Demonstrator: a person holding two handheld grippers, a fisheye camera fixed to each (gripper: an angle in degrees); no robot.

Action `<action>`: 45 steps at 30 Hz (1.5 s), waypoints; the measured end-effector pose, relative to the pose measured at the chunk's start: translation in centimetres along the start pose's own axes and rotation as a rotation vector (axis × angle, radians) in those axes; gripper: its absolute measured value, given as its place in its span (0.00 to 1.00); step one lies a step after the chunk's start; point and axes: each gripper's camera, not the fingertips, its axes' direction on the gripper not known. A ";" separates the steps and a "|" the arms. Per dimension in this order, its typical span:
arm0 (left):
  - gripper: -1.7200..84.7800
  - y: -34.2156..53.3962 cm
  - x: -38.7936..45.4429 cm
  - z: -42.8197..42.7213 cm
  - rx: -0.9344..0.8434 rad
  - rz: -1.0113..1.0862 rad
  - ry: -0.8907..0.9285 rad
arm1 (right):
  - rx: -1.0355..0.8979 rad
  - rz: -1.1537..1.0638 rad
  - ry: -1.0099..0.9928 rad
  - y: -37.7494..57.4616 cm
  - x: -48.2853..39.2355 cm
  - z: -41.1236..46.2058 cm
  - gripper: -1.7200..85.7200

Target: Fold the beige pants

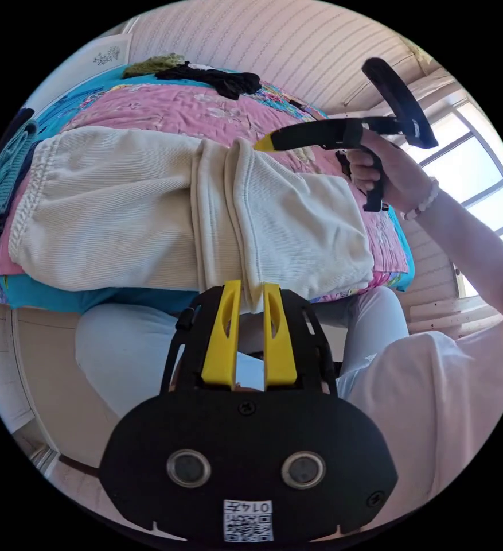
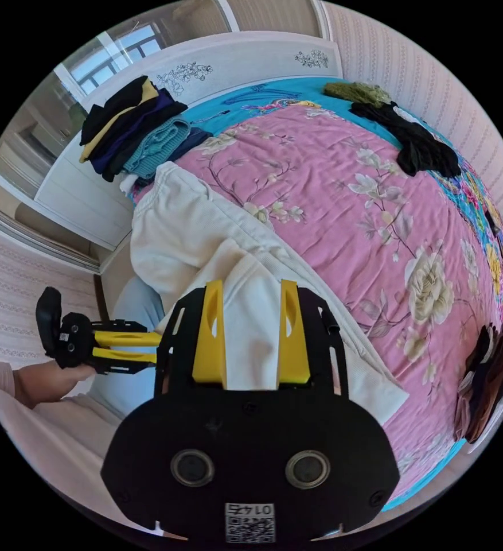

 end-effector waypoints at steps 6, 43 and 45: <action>0.06 -1.1 2.0 -1.0 -0.082 0.015 -0.020 | -0.158 0.017 -0.019 -2.8 0.3 7.2 0.08; 0.08 4.1 6.2 -9.0 -0.234 0.069 -0.077 | -0.312 -0.304 -0.046 -6.4 2.9 26.2 0.10; 0.06 4.7 6.2 -9.9 -0.196 0.072 -0.059 | -0.279 -0.315 -0.060 -5.6 3.4 24.8 0.09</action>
